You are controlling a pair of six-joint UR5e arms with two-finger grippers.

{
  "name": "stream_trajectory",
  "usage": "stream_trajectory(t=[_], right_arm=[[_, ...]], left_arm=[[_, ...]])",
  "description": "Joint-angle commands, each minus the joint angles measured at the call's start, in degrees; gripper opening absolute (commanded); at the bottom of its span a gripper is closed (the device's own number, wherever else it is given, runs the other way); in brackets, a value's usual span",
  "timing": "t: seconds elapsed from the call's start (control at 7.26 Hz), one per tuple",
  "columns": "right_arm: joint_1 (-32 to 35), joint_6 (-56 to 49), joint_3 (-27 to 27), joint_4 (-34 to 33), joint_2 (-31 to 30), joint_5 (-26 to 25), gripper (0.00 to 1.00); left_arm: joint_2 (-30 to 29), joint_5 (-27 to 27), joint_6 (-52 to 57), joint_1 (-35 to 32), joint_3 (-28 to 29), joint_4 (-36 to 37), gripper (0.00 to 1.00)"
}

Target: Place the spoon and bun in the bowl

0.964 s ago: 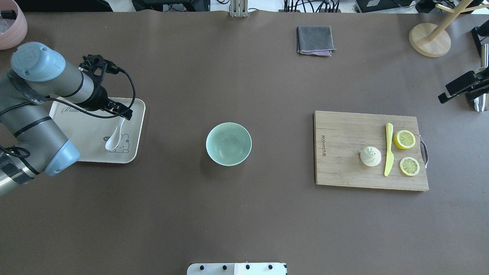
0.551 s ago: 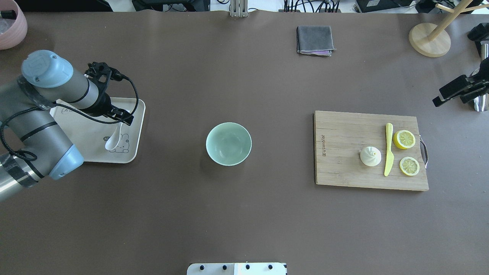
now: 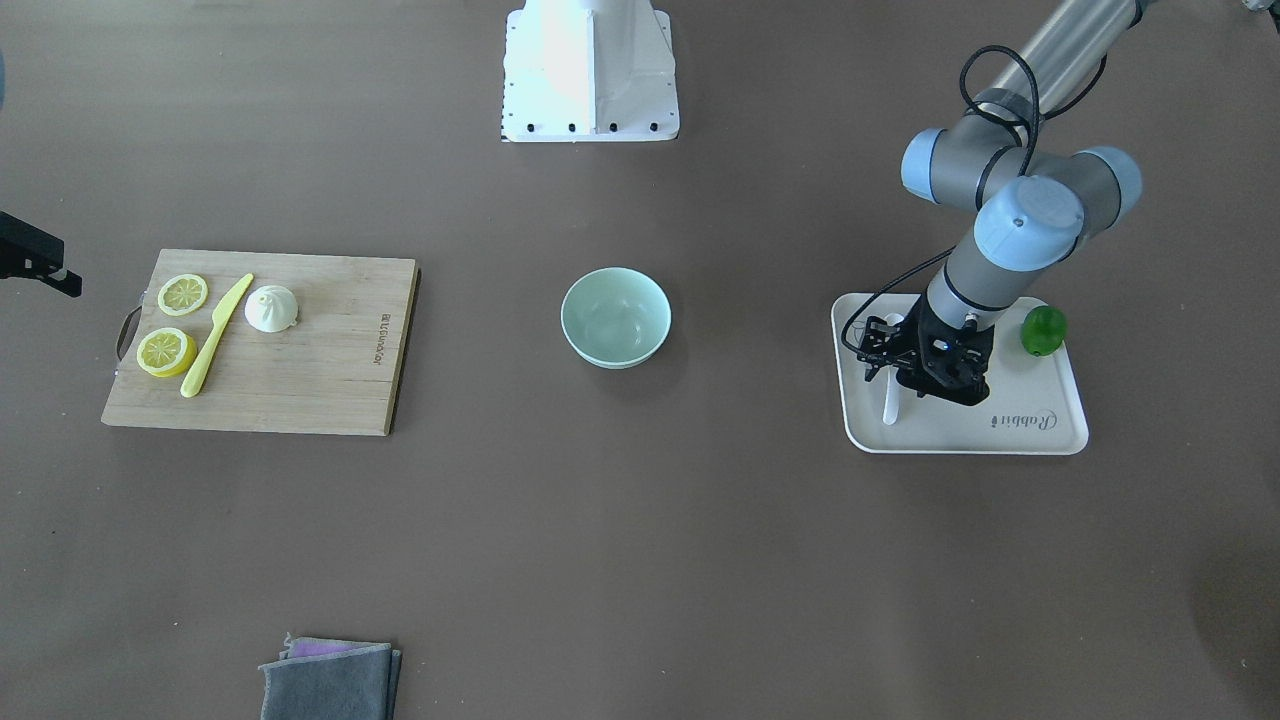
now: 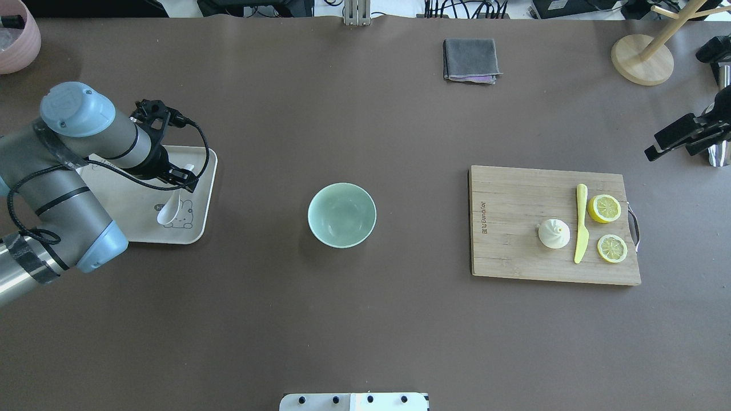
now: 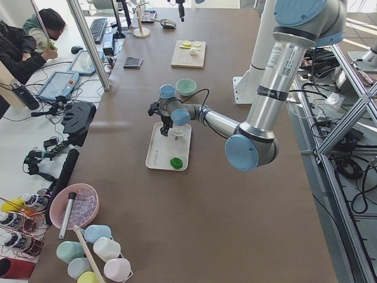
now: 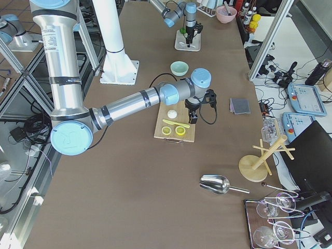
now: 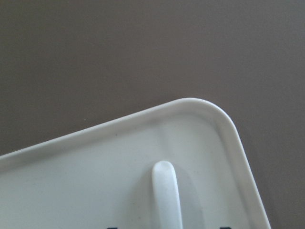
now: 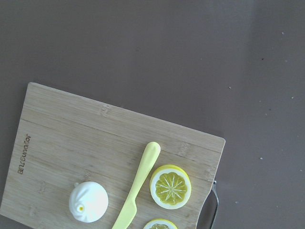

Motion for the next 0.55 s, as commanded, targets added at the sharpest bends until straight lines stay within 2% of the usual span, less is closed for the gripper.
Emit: stream_trajectory(t=[0.0, 0.14, 0.41], right_arm=[[-0.1, 0.0, 0.0, 0.0, -0.1, 0.1, 1.0], [-0.1, 0.0, 0.1, 0.0, -0.1, 0.1, 1.0], [-0.2, 0.0, 0.3, 0.0, 0.2, 0.1, 1.0]], left_arm=[[0.1, -0.1, -2.3, 0.1, -0.1, 0.0, 0.09], [0.3, 0.0, -2.4, 0.1, 0.0, -0.1, 0.0], [0.2, -0.3, -2.6, 0.1, -0.7, 0.1, 0.0]])
